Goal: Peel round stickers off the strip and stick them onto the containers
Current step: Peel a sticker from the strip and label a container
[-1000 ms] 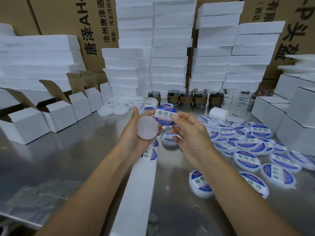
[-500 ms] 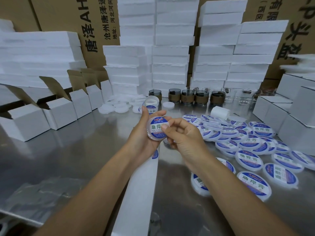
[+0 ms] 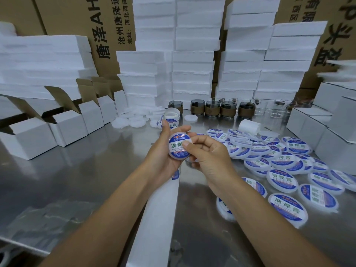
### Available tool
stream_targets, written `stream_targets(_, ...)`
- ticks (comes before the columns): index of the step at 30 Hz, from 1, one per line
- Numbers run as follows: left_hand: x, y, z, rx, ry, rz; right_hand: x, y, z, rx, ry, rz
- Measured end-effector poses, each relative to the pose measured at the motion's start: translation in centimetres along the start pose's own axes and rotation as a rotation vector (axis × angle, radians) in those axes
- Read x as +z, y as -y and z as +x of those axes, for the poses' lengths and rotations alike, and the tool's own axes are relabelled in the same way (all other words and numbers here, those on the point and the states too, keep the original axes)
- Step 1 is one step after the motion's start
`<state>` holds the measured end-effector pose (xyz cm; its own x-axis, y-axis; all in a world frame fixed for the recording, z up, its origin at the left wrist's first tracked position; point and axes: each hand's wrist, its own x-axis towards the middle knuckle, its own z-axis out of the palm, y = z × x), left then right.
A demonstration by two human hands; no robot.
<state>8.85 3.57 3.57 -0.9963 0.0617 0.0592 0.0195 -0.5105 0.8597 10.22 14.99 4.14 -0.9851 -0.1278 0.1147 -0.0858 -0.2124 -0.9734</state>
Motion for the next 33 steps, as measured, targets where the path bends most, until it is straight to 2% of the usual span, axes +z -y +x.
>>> stream_targets(22,0.0,0.0,-0.2,-0.001,0.075,-0.025,-0.1,-0.2,0.1,-0.021,-0.054,-0.011)
stream_targets(33,0.4,0.0,-0.7,0.030,0.136,-0.009,0.1,-1.1,0.2,-0.311,-0.253,-0.341)
